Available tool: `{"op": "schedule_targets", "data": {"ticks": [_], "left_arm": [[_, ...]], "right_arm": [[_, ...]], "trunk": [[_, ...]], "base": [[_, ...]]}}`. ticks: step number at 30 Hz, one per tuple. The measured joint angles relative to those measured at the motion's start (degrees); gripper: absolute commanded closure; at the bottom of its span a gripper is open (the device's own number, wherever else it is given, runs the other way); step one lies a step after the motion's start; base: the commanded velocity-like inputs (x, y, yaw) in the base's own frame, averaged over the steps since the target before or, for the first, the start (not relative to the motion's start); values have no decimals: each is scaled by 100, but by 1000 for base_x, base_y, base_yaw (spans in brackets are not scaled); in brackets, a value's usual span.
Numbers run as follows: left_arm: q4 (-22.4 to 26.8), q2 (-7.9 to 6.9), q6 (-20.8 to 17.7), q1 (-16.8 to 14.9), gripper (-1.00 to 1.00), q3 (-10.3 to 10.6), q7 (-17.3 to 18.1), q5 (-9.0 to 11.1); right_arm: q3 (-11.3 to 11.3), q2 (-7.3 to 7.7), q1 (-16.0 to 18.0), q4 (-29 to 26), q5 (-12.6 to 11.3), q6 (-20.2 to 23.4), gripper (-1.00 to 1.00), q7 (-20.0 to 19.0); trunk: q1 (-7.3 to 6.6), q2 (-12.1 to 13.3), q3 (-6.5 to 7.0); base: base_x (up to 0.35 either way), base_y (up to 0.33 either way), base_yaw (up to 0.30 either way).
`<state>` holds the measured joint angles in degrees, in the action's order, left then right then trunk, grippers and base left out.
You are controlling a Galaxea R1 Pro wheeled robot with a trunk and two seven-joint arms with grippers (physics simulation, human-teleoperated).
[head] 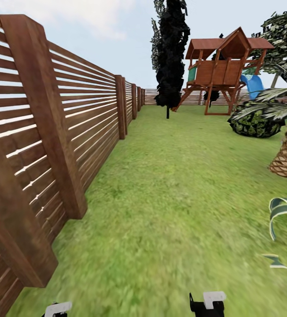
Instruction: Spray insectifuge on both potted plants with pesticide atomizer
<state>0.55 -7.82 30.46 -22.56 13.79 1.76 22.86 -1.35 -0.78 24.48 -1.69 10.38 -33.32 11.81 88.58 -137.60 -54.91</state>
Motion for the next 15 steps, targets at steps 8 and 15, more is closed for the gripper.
{"op": "schedule_targets", "data": {"ticks": [8,15], "left_arm": [[-1,1,-2,-1,100,2,5,-8],[0,1,-4,-1,100,3,7,-8]], "right_arm": [[0,2,-1,1,0,-2,-100,-5],[0,5,-1,1,0,-3,-100,-5]], "trunk": [[0,0,0],[0,0,0]], "base": [[336,32,-128],[332,-73,-260]]}}
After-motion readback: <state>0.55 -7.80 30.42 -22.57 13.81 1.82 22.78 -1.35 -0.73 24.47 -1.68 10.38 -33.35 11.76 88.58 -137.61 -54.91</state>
